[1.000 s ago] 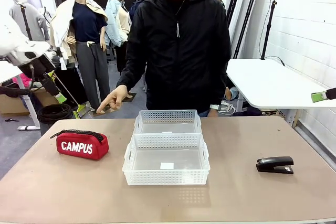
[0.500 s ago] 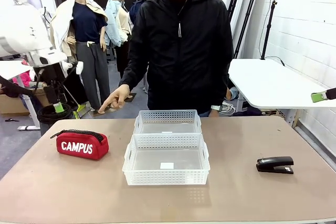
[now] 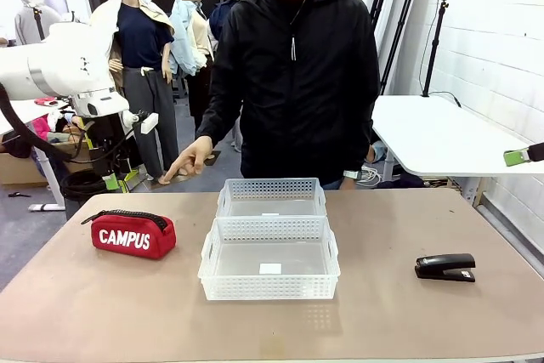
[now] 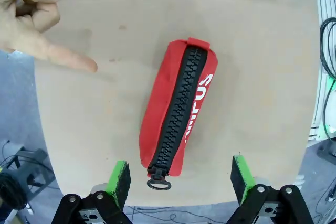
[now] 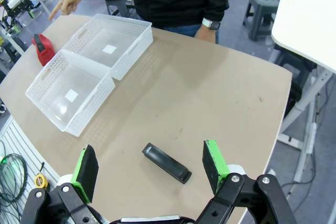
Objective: Distribute items into two baskets.
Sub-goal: Pick up the Pencil pouch that the person points to.
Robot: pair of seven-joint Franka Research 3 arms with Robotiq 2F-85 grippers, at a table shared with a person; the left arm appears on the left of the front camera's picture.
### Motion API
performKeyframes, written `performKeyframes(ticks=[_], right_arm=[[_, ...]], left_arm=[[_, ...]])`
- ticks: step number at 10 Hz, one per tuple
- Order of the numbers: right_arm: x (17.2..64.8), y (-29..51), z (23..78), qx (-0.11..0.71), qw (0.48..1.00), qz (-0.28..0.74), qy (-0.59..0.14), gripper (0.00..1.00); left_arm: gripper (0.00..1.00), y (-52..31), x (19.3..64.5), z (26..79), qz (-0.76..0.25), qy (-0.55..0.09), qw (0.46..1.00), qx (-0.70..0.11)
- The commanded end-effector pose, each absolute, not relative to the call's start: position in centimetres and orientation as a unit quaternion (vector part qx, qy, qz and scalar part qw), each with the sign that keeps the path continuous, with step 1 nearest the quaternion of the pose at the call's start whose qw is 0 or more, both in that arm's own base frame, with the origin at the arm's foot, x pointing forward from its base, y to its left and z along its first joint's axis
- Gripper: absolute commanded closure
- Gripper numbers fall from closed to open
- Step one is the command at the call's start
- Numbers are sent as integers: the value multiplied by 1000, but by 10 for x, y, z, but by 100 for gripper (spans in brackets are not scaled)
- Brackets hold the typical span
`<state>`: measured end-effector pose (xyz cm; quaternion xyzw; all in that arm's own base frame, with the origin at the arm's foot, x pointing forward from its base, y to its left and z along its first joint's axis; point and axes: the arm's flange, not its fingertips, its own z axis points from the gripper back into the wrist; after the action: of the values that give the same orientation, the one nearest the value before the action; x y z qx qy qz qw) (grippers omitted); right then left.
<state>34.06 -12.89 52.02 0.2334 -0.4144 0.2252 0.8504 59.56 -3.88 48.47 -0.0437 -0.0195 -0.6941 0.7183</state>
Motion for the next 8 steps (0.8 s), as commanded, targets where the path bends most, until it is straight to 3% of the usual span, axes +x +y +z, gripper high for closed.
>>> performKeyframes(ticks=[1,8], right_arm=[[343,-129,518,242,844,227,-422,0],[343,-129,518,242,844,227,-422,0]], left_arm=[[0,-38,594,485,-692,-18,720,-46],[0,-39,595,484,-694,-19,718,-44]])
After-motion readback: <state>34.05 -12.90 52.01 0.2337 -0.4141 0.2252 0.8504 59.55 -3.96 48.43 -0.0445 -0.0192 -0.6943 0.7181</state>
